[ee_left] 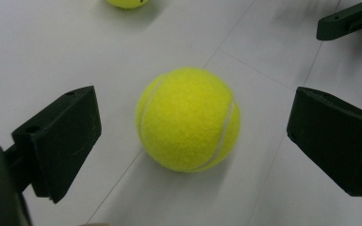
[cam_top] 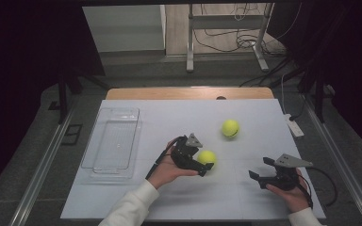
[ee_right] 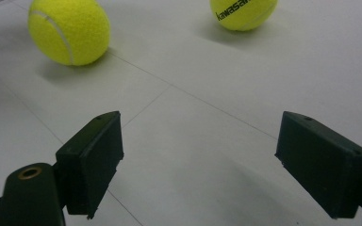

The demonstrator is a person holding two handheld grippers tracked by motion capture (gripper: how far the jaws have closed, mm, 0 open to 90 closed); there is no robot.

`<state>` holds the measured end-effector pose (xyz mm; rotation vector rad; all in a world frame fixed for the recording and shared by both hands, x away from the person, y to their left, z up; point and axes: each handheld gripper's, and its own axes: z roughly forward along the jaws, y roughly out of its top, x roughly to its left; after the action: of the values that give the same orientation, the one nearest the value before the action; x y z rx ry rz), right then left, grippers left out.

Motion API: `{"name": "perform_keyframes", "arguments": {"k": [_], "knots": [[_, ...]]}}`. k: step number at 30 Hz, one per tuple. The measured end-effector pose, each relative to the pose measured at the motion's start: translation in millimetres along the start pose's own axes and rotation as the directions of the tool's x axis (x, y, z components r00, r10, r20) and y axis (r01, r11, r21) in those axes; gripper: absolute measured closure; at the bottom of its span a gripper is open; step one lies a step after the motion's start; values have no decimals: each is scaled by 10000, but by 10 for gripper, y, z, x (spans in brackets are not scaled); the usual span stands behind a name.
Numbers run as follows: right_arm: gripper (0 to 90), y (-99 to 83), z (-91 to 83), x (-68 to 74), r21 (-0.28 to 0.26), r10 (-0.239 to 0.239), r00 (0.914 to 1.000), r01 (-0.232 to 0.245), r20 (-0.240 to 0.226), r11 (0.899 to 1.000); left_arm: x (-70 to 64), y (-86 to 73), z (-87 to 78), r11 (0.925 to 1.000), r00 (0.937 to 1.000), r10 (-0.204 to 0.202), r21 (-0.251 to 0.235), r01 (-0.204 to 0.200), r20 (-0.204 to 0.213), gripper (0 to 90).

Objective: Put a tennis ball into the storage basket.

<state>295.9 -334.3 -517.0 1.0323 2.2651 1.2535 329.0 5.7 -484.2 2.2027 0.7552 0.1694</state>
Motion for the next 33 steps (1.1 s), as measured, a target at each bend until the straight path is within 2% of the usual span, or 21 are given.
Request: {"name": "perform_keyframes", "arguments": {"k": [11,18,20,28,33], "knots": [[159,-3,5,2,30,18,10000,-18,12,10000,34,40,122,9993,9999,-68,366,65,79,34],[159,-6,4,-2,50,16,10000,-16,31,10000,51,26,235,9970,10000,-71,777,72,-20,31],[159,-6,4,-2,51,13,10000,-13,28,10000,51,23,251,9970,9999,-104,762,105,-20,32],[159,-8,4,-3,72,28,10000,-28,34,10000,41,8,396,9919,9999,-116,1265,121,-45,37],[159,-6,1,-1,61,22,10000,-22,32,10000,23,8,419,9910,9998,-66,1334,88,-173,47]]}}
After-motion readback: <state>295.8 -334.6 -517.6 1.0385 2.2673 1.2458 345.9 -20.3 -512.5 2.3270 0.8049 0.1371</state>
